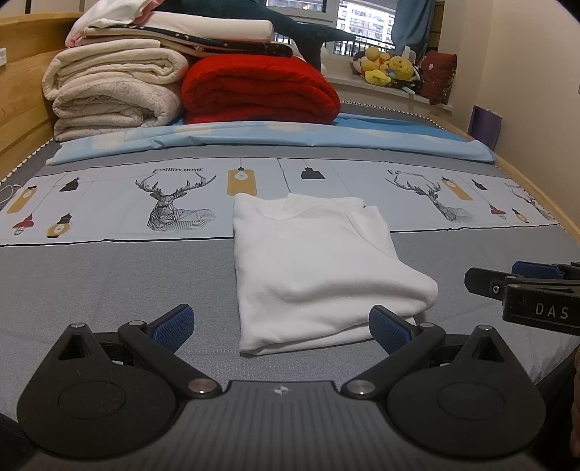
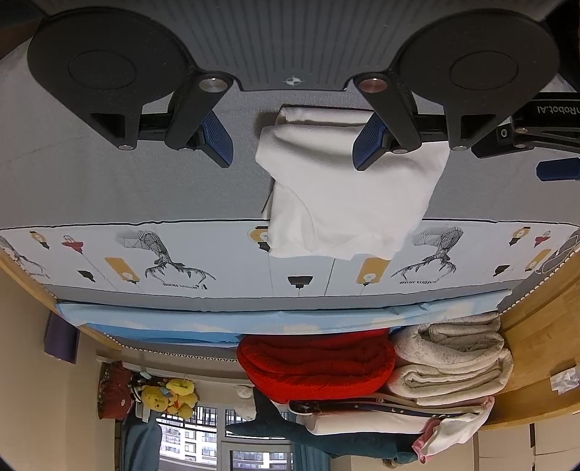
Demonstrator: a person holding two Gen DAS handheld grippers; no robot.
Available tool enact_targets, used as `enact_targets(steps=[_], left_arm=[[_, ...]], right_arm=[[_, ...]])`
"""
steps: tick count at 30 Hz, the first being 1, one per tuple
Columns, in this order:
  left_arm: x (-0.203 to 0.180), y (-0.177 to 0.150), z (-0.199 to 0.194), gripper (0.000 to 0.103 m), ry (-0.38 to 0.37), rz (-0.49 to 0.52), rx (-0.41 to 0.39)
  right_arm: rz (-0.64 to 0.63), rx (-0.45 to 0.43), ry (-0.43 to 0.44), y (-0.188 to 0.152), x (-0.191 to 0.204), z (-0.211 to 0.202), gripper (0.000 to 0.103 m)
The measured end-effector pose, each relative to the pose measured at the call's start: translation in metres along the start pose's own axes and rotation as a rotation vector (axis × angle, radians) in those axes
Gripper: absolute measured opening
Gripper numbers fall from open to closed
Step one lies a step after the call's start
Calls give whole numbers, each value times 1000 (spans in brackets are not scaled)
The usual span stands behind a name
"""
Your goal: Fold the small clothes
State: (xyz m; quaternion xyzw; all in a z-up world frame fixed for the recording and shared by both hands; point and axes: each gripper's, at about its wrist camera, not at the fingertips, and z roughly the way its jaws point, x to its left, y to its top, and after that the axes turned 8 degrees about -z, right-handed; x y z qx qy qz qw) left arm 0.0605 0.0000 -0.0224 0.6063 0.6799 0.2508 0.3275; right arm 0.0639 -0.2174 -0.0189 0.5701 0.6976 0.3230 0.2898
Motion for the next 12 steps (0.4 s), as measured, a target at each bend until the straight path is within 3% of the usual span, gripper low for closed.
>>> enact_targets(steps=[12], left_arm=[[0, -1, 1, 103, -5, 4, 2]], right_arm=[[-3, 4, 1, -2, -1, 3, 74]])
